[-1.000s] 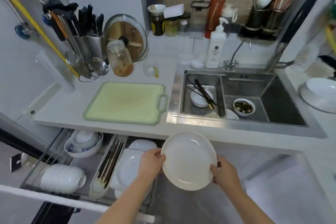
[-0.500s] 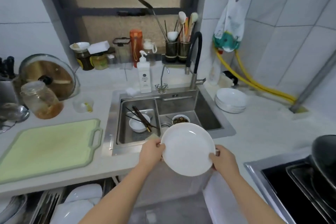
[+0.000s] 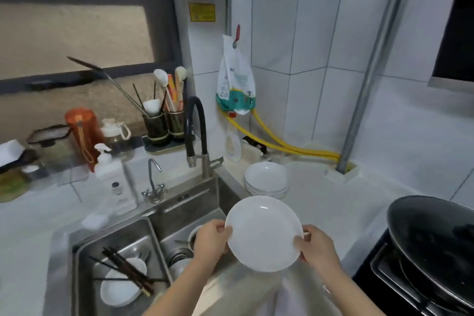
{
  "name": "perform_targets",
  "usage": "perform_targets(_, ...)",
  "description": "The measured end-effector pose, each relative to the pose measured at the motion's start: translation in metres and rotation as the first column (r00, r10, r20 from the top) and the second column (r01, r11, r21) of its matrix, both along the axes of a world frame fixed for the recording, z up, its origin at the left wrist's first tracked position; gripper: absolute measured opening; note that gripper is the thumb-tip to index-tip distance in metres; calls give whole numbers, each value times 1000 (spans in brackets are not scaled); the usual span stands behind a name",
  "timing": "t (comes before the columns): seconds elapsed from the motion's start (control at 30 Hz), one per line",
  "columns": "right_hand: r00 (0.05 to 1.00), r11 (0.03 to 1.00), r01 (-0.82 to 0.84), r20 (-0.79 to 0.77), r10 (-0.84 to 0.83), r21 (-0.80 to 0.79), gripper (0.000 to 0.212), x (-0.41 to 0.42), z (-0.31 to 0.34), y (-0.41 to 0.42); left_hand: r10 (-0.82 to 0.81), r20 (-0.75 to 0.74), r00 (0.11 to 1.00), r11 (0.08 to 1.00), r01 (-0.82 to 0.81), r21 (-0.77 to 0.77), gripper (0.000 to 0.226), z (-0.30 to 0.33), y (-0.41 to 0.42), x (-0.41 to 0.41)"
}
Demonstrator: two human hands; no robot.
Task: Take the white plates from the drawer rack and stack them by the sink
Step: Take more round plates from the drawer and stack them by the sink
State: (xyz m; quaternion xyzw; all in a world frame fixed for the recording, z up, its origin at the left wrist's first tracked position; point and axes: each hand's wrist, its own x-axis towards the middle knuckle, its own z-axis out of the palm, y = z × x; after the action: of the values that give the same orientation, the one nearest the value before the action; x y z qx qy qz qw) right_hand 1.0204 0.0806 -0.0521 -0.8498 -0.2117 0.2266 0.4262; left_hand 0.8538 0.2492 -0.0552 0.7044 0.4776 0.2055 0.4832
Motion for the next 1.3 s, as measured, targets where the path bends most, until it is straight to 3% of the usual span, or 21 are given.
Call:
perform_targets(0.3, 988, 988, 151, -25, -150, 34, 12, 45, 15, 59, -73, 9, 997, 997, 73, -3, 8, 7, 74, 68)
perform_targets(0.53, 981, 979, 195, -28, -194, 51, 15, 96, 16, 111, -3, 70, 998, 986, 15, -163, 25, 3, 125, 127)
perform_targets(0.67, 985, 981, 172, -20, -171, 91, 17, 132, 8, 140, 86, 102, 991, 944, -48, -327, 27, 1, 150, 162)
perform_targets(0.87, 990, 990, 130, 45, -132, 62, 17, 183, -8, 180, 143, 155, 977, 892, -60, -448, 35, -12, 175, 204)
perform_targets(1.07, 992, 995, 99, 87, -95, -35, 17, 214, -28, 208, 167, 134, 977, 884, -88, -459, 37, -28, 194, 232)
perform_targets(1.3, 989, 990, 73, 134, -57, -123, 11, 230, -49, 218, 148, 34, 988, 921, -125, -368, 40, -51, 202, 246)
